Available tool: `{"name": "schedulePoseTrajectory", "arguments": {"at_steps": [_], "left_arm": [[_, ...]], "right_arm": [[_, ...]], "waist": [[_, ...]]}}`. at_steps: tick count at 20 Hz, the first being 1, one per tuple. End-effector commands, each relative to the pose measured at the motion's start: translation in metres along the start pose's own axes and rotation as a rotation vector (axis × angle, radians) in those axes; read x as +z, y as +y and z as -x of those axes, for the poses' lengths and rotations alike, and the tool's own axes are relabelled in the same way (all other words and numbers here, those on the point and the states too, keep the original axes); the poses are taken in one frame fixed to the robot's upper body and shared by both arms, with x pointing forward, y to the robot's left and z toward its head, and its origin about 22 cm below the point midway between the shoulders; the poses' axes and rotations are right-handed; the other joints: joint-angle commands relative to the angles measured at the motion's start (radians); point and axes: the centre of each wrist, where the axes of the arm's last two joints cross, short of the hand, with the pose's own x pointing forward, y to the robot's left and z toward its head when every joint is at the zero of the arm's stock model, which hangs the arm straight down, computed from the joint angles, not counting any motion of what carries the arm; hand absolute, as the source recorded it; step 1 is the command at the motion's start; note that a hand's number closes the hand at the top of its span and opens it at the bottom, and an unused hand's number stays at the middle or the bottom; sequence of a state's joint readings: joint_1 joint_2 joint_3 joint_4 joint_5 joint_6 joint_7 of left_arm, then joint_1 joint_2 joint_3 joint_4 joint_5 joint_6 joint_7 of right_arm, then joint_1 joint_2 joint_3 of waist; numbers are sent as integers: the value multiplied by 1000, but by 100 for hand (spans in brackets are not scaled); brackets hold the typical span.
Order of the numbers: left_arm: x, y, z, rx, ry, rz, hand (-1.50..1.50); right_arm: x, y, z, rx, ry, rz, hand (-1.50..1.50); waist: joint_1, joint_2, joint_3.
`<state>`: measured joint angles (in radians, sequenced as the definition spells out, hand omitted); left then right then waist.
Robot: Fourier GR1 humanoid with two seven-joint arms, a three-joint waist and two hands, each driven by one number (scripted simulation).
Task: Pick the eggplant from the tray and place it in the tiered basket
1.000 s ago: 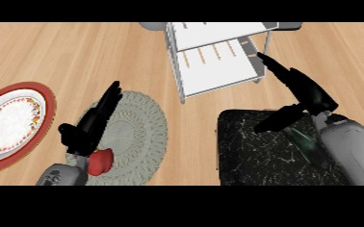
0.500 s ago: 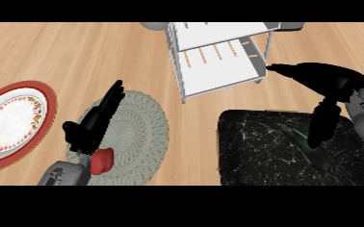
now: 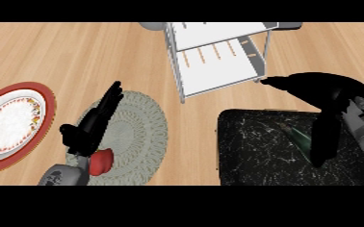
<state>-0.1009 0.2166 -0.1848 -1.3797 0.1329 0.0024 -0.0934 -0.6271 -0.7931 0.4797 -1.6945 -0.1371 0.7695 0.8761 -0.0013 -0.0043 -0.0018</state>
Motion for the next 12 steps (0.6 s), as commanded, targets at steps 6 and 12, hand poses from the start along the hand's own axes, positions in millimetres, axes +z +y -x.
{"name": "schedulePoseTrajectory", "arguments": {"at_steps": [6,12], "left_arm": [[-12,7,-7,7,5,16,0],[-10,6,10,-3,-14,20,0]], "right_arm": [[-16,30,-10,131,240,26,-150],[-46,59,9,83,286,-26,-150]], "waist": [[5,4,1],[3,6,2]]}}
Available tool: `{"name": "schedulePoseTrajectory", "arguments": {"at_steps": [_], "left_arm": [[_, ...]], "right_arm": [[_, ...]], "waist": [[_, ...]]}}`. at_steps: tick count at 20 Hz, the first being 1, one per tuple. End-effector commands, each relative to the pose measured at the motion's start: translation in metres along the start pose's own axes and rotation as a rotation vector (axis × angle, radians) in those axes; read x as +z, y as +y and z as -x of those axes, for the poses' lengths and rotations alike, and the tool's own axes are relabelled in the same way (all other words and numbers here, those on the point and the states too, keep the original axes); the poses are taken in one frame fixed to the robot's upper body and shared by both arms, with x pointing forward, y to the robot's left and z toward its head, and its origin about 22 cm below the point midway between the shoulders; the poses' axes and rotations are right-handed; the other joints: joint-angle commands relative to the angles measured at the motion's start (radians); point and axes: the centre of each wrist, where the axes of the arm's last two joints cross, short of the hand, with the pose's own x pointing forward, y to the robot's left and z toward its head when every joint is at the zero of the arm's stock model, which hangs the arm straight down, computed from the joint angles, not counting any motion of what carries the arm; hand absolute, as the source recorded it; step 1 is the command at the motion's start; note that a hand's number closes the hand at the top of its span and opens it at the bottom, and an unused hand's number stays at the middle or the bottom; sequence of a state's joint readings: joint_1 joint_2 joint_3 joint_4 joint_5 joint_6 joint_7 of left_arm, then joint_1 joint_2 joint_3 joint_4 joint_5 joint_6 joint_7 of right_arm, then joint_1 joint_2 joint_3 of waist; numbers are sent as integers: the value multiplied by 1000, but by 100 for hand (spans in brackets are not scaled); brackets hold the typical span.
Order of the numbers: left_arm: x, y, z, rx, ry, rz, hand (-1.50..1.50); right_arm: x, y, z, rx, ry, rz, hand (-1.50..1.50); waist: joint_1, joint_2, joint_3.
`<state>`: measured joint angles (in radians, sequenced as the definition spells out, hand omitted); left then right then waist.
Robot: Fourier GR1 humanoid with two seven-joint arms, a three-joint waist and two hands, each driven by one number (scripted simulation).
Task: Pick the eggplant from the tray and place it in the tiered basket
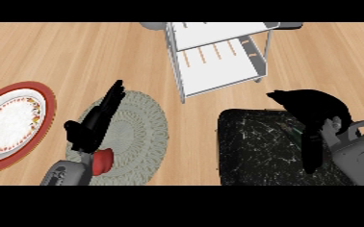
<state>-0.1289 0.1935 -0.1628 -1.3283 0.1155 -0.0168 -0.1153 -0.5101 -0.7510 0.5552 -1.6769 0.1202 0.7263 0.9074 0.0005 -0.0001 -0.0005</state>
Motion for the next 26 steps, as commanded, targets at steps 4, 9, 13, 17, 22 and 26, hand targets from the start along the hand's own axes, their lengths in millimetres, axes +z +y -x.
{"name": "schedulePoseTrajectory", "arguments": {"at_steps": [4,9,13,17,22,26], "left_arm": [[12,14,-9,4,9,19,0],[-2,-5,-4,-3,19,-11,0],[19,7,-6,5,5,13,0],[5,-5,-1,3,-6,6,0],[-2,5,-18,-3,14,11,0],[-5,24,-9,-15,-16,-1,0]], "right_arm": [[-19,24,21,-27,62,-36,-150],[-30,53,28,-10,107,-17,-150],[-42,47,40,-30,139,-33,-150],[-37,56,36,-34,132,-46,-150],[-53,37,50,-28,125,-63,-150],[-61,90,44,-34,108,-72,-150]], "waist": [[2,-1,1],[-3,-1,1],[3,-1,1],[-1,-1,0],[3,0,1],[-2,-1,0]]}}
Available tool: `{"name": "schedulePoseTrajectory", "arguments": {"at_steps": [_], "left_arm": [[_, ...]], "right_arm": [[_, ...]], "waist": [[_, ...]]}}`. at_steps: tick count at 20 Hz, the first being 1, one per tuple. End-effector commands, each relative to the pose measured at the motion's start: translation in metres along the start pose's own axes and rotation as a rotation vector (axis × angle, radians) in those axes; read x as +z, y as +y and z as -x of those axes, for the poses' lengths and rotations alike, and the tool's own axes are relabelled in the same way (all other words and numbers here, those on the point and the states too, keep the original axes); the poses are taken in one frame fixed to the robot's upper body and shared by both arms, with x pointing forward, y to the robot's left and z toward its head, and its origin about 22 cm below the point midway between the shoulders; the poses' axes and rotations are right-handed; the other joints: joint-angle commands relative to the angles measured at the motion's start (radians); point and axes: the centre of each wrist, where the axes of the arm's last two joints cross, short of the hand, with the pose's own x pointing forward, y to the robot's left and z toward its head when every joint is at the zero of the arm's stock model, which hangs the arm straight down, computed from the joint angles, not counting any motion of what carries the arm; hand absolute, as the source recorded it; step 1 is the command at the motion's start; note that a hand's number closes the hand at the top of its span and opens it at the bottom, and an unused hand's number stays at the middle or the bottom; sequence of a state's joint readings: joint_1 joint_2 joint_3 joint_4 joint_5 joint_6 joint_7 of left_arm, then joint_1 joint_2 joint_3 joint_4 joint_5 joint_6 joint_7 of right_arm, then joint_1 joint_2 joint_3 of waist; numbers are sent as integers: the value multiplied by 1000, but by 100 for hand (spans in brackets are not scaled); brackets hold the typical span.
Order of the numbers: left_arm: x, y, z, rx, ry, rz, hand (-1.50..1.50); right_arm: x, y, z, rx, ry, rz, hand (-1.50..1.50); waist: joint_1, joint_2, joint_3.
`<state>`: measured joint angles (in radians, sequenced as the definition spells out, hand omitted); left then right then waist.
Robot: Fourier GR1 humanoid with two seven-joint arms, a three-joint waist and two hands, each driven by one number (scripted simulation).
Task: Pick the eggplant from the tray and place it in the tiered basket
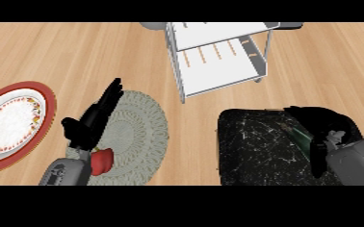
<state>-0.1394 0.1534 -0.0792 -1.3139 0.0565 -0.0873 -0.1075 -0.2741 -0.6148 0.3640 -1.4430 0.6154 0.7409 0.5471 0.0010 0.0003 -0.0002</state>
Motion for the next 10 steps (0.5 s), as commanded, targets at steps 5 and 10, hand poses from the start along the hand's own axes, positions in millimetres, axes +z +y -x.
{"name": "schedulePoseTrajectory", "arguments": {"at_steps": [5,10], "left_arm": [[1,-1,-1,12,4,-1,0],[13,-3,0,9,13,-13,0]], "right_arm": [[-3,13,-5,-115,-108,48,150],[-7,26,-18,-84,-185,97,150]], "waist": [[-1,0,0],[2,-2,0]]}}
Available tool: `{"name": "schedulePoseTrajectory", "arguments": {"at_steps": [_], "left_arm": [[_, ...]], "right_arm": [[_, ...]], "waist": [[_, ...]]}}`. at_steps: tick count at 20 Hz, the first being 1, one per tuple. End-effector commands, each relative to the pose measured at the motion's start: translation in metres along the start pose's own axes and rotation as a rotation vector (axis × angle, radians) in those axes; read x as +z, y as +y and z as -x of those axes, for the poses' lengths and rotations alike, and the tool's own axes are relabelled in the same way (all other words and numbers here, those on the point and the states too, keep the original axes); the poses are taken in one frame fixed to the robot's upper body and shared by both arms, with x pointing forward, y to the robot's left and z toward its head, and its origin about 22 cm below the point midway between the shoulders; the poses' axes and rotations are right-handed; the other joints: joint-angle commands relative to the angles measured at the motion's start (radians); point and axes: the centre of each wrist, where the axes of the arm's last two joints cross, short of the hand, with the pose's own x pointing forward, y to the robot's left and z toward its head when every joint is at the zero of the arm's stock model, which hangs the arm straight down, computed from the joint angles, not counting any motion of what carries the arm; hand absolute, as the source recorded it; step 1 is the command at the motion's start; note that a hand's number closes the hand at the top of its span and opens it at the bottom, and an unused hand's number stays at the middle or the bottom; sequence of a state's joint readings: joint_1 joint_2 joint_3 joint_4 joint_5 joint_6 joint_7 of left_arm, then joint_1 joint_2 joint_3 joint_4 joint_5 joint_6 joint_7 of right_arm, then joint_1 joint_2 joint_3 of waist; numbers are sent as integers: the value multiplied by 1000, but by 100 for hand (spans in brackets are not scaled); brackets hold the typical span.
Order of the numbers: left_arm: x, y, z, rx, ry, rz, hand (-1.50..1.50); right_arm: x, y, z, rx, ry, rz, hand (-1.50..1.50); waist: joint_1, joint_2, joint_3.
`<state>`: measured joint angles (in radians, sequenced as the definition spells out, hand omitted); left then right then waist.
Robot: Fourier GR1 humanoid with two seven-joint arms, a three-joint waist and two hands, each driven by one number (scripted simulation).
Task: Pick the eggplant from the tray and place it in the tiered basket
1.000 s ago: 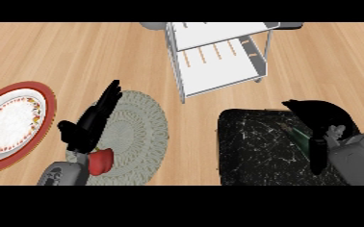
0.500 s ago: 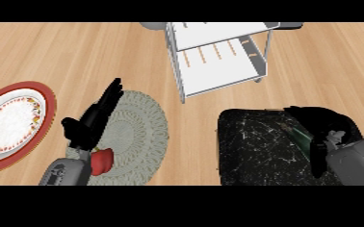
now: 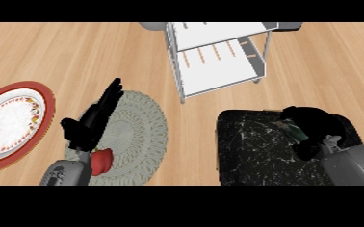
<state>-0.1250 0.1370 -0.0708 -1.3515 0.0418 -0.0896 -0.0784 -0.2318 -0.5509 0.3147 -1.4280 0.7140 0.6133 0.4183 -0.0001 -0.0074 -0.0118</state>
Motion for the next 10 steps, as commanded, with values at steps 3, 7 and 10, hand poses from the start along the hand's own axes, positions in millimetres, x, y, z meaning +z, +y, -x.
{"name": "schedulePoseTrajectory", "arguments": {"at_steps": [3,7,10], "left_arm": [[3,-12,8,14,2,12,0],[1,-3,12,1,-8,0,0],[-14,-7,7,-14,7,-12,0]], "right_arm": [[-18,11,-6,-35,-118,18,150],[-16,6,-19,-24,-133,44,150],[-2,-1,-13,-19,-112,98,150]], "waist": [[5,9,12],[3,8,12],[-1,7,12]]}}
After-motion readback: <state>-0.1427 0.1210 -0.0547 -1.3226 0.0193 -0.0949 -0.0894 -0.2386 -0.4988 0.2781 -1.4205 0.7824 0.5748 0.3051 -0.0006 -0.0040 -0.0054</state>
